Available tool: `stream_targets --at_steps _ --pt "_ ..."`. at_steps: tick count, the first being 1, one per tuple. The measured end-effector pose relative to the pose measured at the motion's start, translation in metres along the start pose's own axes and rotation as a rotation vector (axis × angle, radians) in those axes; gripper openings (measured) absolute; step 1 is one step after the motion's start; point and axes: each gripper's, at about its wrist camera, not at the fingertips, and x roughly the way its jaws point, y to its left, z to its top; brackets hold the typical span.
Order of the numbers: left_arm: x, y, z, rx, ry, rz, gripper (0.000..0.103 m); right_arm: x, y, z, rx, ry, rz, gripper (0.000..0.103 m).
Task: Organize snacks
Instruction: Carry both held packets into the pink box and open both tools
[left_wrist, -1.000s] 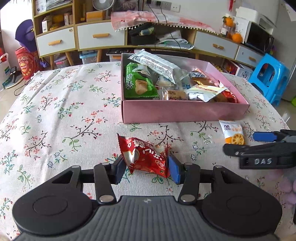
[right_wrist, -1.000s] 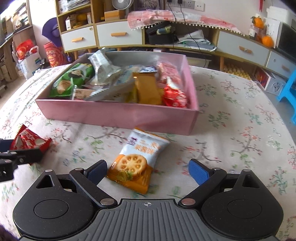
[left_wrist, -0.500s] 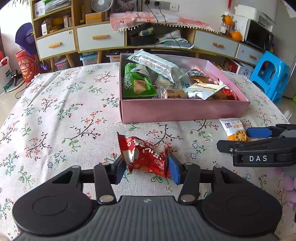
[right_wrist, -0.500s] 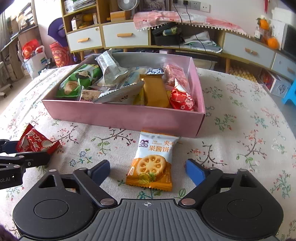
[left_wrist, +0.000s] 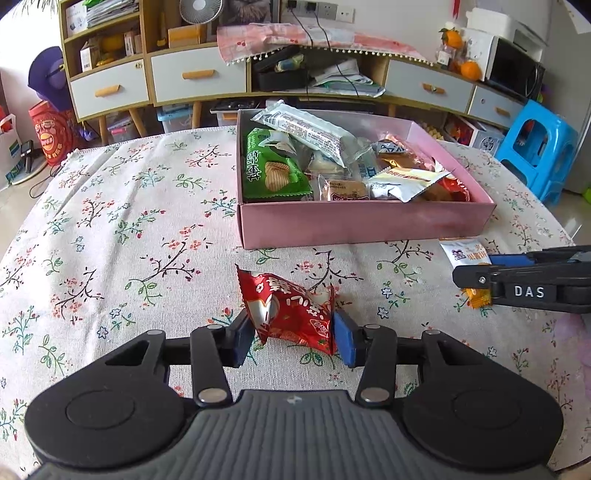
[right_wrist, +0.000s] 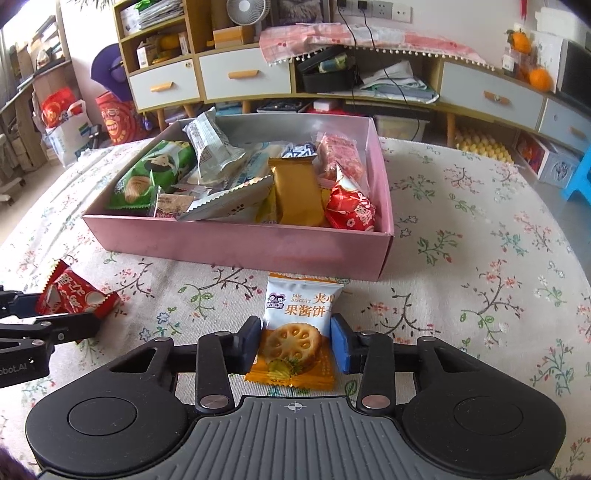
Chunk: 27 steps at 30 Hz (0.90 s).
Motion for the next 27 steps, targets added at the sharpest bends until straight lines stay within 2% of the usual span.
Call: stream_targets --at_steps 10,19,27 --pt "-0.015 0.005 0.010 -0.044 -0.042 -0.034 0.041 -0.026 -0.018 0.010 0.109 0.010 0.073 0.039" --pt "-0.025 -0.005 0.024 -0.066 -0.110 -0.047 0.041 -0.046 -0.038 0.034 0.239 -0.071 0.116 0.039" --pt "-0.014 -0.024 0.059 -0.021 -0.154 -0.070 0.041 -0.034 -0.055 0.061 0.382 -0.153 0.180 0.039"
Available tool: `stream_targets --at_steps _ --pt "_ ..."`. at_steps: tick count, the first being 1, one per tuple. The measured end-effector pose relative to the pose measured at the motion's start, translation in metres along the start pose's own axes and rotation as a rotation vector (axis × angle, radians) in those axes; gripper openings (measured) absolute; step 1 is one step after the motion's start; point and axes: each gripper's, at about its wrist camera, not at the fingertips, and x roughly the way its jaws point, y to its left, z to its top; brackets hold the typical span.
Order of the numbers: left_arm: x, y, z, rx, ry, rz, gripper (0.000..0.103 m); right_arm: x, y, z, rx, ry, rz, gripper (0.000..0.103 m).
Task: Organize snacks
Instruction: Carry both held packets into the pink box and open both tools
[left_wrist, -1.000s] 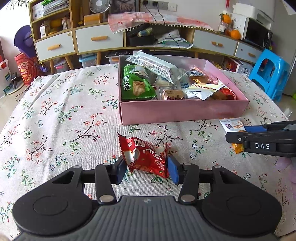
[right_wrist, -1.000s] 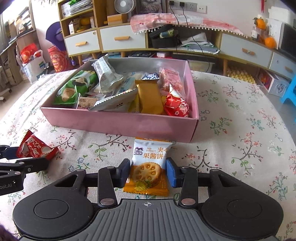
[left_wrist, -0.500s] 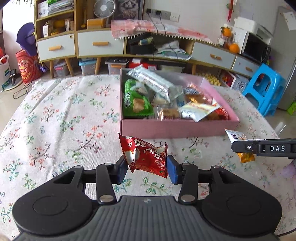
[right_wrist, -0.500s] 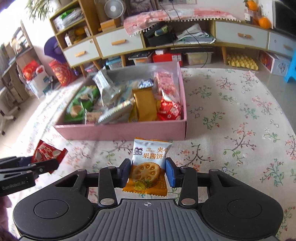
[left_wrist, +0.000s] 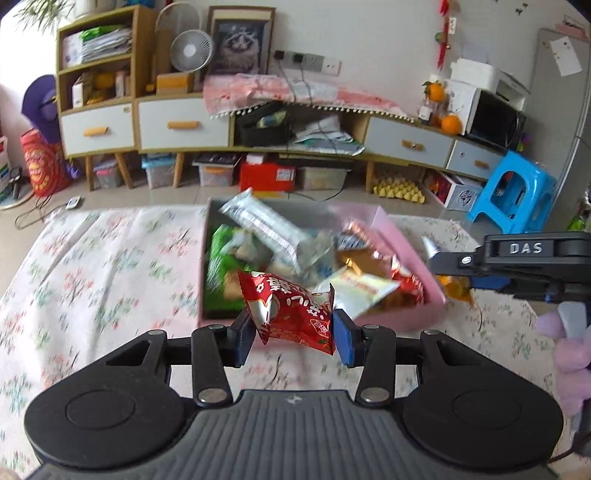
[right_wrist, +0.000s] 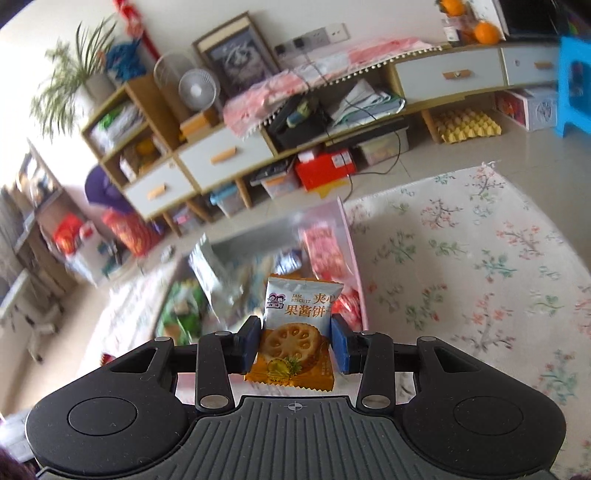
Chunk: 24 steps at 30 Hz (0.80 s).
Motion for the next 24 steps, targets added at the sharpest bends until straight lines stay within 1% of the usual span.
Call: stream_targets --at_steps 3,10,16,24 --pt "0.017 -0.005 0.013 0.011 -0.004 -0.015 0.042 0.012 -0.002 0.003 0.029 -0.011 0.018 0.039" --pt "0.058 -0.009 0.042 0.035 0.003 -0.056 0.042 0.034 -0.016 0.004 0.133 -0.010 0.021 0.039" --pt "0.088 -0.014 0.055 0.043 0.012 -0.076 0.042 0.044 -0.026 0.004 0.169 -0.010 0.024 0.040" --pt "0.116 -0.020 0.066 0.033 0.038 -0.053 0.043 0.049 -0.028 0.003 0.172 -0.005 0.023 0.041"
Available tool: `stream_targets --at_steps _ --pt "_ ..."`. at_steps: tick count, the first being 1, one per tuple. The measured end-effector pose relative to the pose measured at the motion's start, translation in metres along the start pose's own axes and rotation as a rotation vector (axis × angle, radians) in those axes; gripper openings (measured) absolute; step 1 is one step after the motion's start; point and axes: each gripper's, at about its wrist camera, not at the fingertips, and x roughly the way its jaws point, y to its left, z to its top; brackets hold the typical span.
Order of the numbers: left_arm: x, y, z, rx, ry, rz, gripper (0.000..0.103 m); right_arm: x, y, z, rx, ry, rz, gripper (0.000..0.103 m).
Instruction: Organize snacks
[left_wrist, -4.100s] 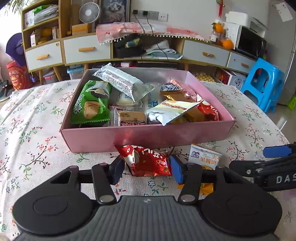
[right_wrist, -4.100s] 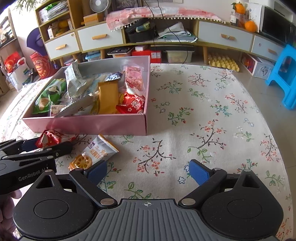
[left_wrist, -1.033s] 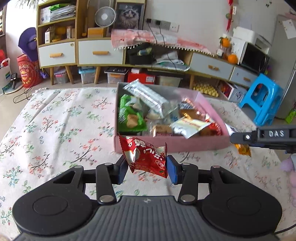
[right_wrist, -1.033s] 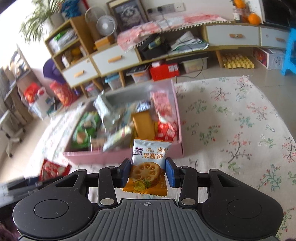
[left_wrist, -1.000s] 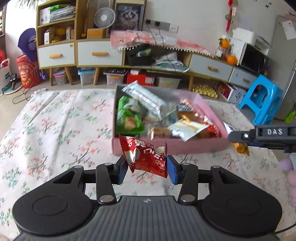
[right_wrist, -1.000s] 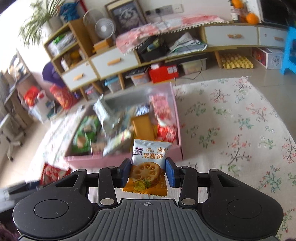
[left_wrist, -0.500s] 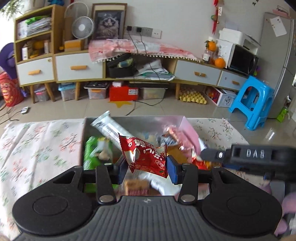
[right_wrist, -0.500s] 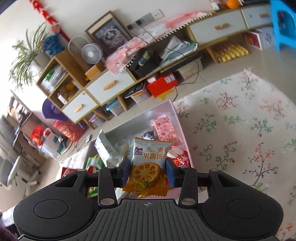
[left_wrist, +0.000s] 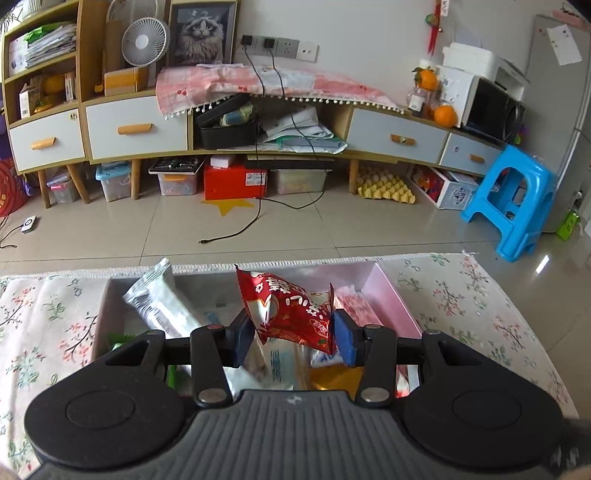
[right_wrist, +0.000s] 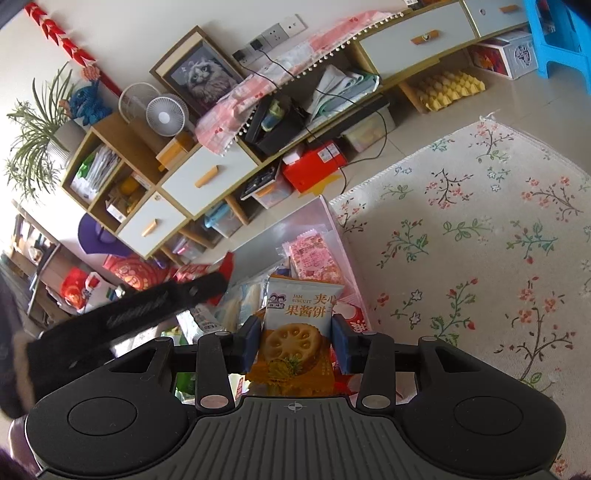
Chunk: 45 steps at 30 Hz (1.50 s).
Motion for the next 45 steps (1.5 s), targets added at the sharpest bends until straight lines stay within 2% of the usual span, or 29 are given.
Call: stream_targets --at_steps 5,8,9,19,24,28,30,34,40,45 --pt "0.012 0.003 0.003 -0.022 0.022 0.023 0.047 0.000 0.002 0.001 -0.014 0.000 0.015 0.043" --pt "0.013 0.004 0.001 -0.030 0.022 0.046 0.056 0.001 0.003 0.001 -0.025 0.001 0.007 0.061" --pt "0.013 0.005 0.002 -0.028 0.022 0.047 0.060 0.001 0.003 0.001 -0.025 0.000 0.005 0.063" --pt "0.000 0.004 0.003 -0.015 0.008 0.049 0.074 -0.005 0.007 0.003 -0.035 -0.003 -0.013 0.067" --pt "-0.017 0.004 0.003 -0.014 -0.004 0.060 0.083 -0.014 0.011 0.004 -0.058 -0.007 -0.032 0.074" --pt "-0.034 0.007 -0.004 -0.023 -0.007 0.090 0.090 -0.023 0.015 0.004 -0.112 -0.004 -0.082 0.078" --pt "-0.043 0.011 -0.010 -0.046 0.001 0.108 0.094 -0.029 0.016 0.003 -0.129 -0.005 -0.104 0.084" --pt "-0.062 0.021 -0.022 -0.104 0.028 0.135 0.097 -0.043 0.019 0.000 -0.179 0.000 -0.134 0.087" --pt "-0.094 0.025 -0.042 -0.127 0.063 0.205 0.101 -0.060 0.029 -0.013 -0.225 0.025 -0.176 0.089" --pt "-0.118 0.021 -0.057 -0.125 0.091 0.230 0.102 -0.082 0.041 -0.019 -0.256 0.025 -0.220 0.097"
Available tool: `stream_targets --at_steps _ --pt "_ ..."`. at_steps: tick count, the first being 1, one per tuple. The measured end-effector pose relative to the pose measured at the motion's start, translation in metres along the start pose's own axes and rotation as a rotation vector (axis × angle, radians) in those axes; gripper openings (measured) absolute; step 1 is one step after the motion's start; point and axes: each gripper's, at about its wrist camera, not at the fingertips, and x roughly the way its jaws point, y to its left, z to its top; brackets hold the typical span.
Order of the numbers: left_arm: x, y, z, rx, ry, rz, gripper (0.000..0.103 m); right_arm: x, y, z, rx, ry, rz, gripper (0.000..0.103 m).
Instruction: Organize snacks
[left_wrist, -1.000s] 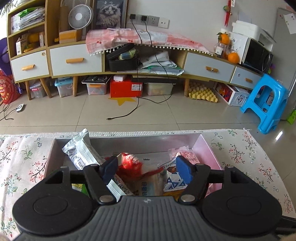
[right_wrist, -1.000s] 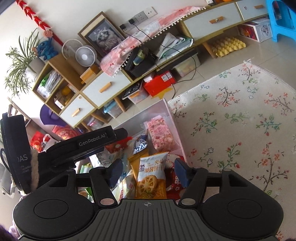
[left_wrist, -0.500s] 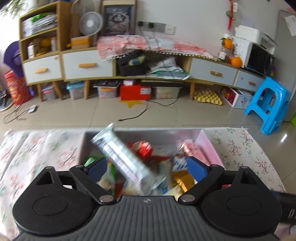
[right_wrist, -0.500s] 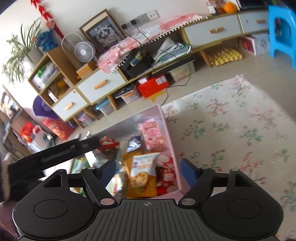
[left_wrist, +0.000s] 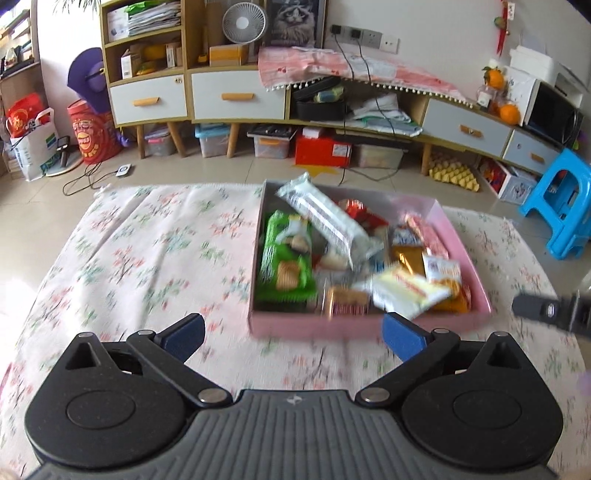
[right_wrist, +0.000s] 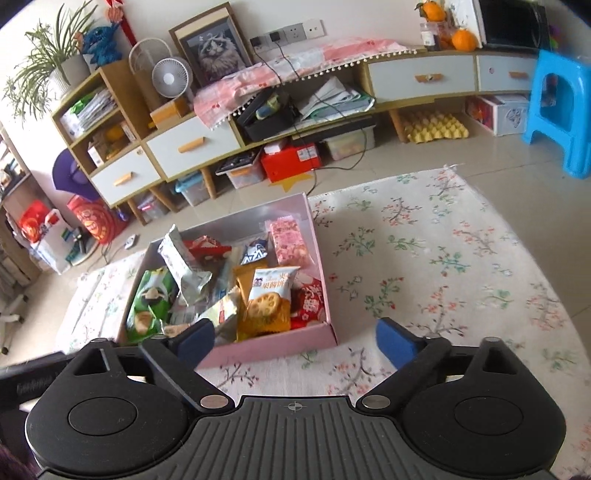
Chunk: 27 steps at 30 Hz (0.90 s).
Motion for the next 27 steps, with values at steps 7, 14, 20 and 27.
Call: stream_targets --at_steps 7,14,20,27 --pt "-0.025 -0.004 -0.027 0.004 0.032 0.029 0.103 -0.028 0.019 -0.015 -0.052 0.058 -0.031 0.098" --pt "-0.040 -0.003 -0.048 0.008 0.019 0.050 0.103 -0.044 0.028 -0.044 -0.137 0.065 -0.054 0.098" --pt "-0.044 -0.006 -0.055 0.027 0.022 0.062 0.103 -0.047 0.031 -0.052 -0.169 0.062 -0.071 0.098" --pt "-0.045 -0.006 -0.056 0.020 0.019 0.083 0.103 -0.043 0.037 -0.056 -0.203 0.051 -0.090 0.098"
